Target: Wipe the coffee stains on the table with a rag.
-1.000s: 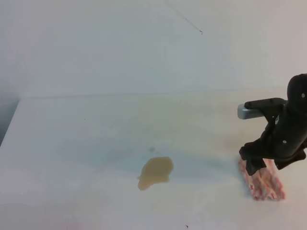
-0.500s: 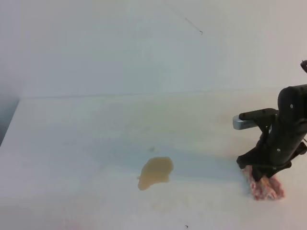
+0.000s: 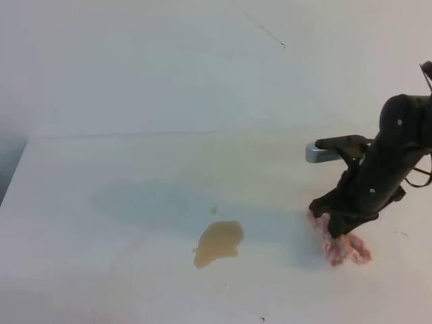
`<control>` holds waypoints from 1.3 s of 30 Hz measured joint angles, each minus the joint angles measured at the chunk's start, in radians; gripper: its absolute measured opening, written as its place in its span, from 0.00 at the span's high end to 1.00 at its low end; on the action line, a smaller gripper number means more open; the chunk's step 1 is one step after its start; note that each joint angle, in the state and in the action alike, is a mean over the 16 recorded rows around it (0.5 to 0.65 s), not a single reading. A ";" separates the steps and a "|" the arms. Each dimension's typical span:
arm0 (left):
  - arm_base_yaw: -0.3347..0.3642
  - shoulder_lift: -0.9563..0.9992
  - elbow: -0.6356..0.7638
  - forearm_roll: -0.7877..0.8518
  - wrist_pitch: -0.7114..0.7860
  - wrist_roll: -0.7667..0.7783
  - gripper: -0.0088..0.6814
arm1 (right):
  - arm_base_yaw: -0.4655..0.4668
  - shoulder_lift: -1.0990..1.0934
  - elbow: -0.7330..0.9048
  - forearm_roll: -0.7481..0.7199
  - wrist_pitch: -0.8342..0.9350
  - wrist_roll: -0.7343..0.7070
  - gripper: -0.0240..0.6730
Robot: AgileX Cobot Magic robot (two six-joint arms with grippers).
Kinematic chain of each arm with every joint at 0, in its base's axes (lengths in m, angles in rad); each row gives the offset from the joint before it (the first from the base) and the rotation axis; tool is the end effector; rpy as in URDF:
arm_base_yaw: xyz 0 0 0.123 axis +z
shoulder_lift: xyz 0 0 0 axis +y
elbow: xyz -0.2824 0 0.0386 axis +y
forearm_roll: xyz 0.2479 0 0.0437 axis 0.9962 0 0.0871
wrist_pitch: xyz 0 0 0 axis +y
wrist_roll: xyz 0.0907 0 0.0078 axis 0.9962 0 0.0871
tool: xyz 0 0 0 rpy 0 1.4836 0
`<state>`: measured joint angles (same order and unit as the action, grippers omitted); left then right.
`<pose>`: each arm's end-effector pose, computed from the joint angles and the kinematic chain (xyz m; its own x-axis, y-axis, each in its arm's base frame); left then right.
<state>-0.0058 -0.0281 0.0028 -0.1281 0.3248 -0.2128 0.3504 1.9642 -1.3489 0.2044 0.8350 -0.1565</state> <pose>0.0523 -0.0040 0.1845 -0.2117 -0.3266 -0.9211 -0.0252 0.9440 -0.3289 0.3625 0.1471 0.1737 -0.9101 -0.3518 -0.2191 -0.3866 0.9111 0.1429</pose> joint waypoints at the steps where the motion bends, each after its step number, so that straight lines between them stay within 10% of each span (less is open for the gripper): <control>1: 0.000 0.000 0.000 0.000 0.000 0.000 0.99 | 0.015 0.000 -0.015 0.011 0.004 -0.008 0.92; 18: 0.000 0.000 0.008 0.000 -0.001 0.000 0.99 | 0.349 0.134 -0.296 0.131 0.018 -0.154 0.91; 39: 0.000 0.000 0.008 0.000 -0.001 0.000 0.99 | 0.370 0.351 -0.477 -0.001 0.018 -0.114 0.91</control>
<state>-0.0058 -0.0281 0.0113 -0.1283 0.3239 -0.2127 0.7200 2.3152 -1.8262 0.2033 0.8535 -0.2701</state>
